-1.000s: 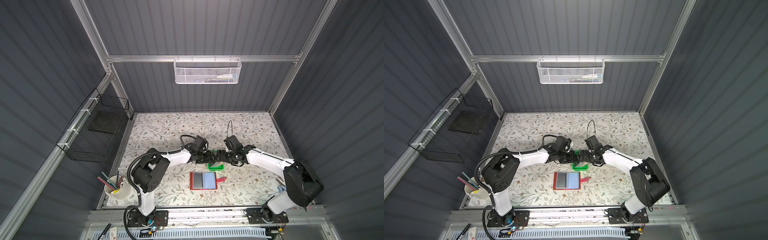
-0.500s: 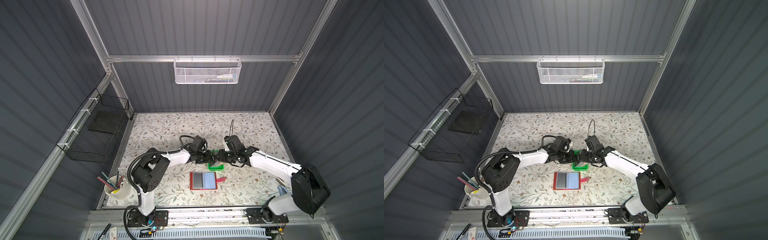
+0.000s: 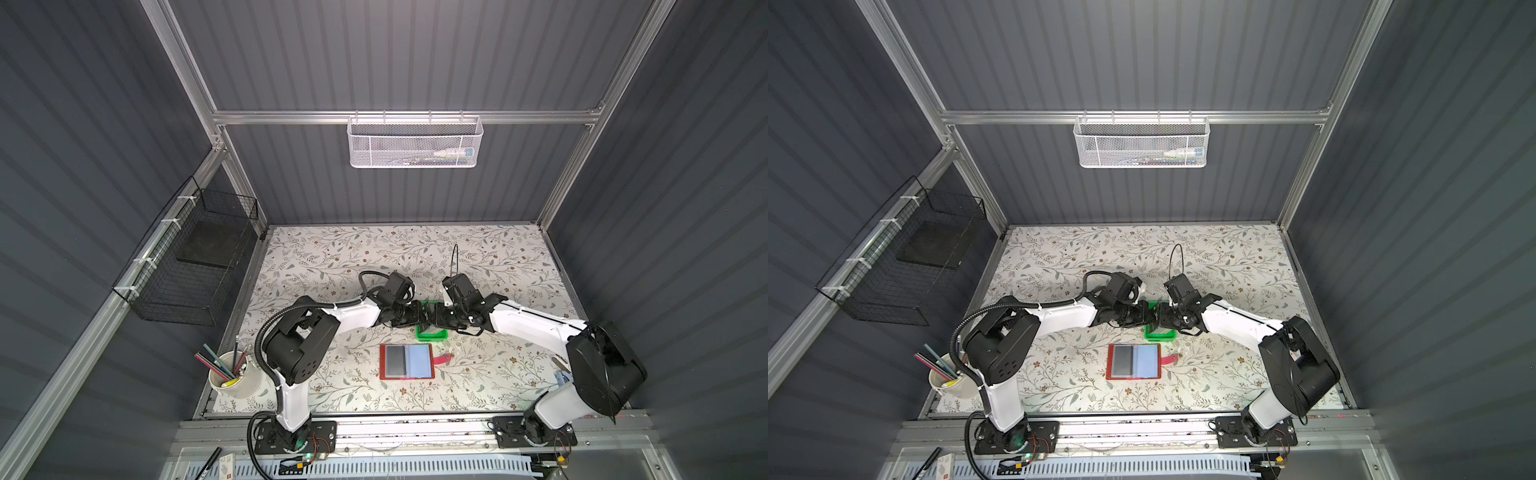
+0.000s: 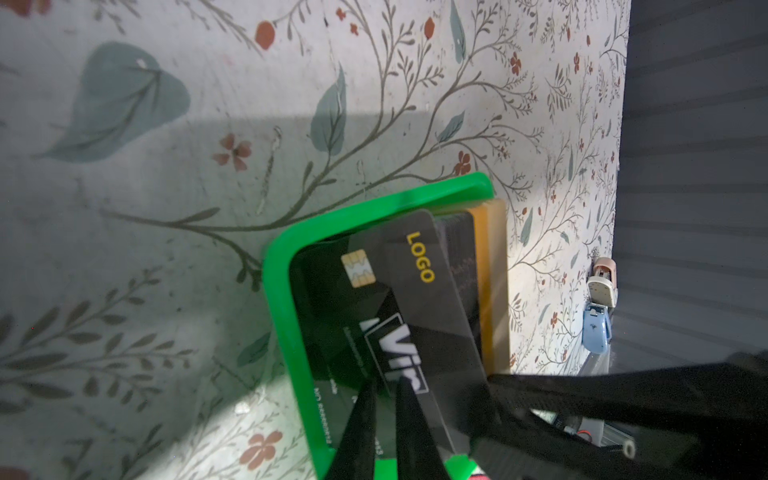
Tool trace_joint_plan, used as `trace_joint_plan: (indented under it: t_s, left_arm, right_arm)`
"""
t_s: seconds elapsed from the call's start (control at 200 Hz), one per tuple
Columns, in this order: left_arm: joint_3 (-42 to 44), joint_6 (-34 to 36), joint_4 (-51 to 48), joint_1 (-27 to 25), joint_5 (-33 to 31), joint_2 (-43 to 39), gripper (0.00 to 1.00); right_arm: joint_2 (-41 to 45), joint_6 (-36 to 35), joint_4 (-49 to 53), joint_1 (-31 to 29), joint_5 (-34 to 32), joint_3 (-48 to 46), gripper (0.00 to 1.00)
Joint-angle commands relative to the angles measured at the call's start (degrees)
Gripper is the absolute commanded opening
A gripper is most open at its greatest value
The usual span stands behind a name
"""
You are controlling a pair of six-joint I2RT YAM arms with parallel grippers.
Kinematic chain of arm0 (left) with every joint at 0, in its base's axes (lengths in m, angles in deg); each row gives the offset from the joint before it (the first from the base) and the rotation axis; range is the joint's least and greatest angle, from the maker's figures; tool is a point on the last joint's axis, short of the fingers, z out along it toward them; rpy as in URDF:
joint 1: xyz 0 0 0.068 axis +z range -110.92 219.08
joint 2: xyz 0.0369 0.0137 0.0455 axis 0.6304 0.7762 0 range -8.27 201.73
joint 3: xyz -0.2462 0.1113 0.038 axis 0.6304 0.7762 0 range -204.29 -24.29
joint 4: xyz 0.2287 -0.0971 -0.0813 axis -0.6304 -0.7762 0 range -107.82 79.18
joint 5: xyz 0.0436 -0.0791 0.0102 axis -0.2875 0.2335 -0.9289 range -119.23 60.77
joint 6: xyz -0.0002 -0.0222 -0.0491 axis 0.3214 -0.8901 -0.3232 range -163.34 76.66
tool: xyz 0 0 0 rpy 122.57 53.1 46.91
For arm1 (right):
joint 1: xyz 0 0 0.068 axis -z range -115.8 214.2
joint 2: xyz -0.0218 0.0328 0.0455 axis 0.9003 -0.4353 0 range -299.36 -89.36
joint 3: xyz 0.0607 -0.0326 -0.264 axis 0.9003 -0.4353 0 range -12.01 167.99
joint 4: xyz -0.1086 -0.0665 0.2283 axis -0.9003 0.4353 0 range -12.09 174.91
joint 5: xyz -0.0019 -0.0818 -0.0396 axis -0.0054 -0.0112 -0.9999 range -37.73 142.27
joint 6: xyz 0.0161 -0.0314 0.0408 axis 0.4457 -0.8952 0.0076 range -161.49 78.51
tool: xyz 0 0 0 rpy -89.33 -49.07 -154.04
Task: Put the credit cards into the card holder
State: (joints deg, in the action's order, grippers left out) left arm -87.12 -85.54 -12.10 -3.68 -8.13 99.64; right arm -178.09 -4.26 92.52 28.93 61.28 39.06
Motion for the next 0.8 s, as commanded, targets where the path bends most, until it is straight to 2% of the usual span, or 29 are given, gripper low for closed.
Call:
trace_joint_plan:
  t_s: [0.0,0.175,0.34,0.535,0.795]
  left_arm:
    - [2.1,-0.5,-2.4,0.1,-0.2,0.6,0.13]
    - [2.7,-1.0,-1.9,0.2,0.2,-0.4,0.13]
    - [3.8,-0.2,-2.2,0.1,-0.3,-5.7,0.14]
    - [7.0,0.2,-3.2,0.2,-0.4,-12.9,0.17]
    - [16.2,-4.3,2.6,0.1,3.3,-24.2,0.20]
  right_arm:
    - [-1.4,0.0,-0.3,-0.5,0.0,1.0,0.17]
    - [-2.0,0.5,0.0,-1.1,-0.9,1.6,0.10]
    - [0.4,1.8,0.0,-1.5,-2.3,0.4,0.03]
    - [5.4,2.8,0.3,-2.2,-3.0,-1.9,0.01]
    - [13.5,4.4,-0.2,-3.0,-2.9,-7.0,0.00]
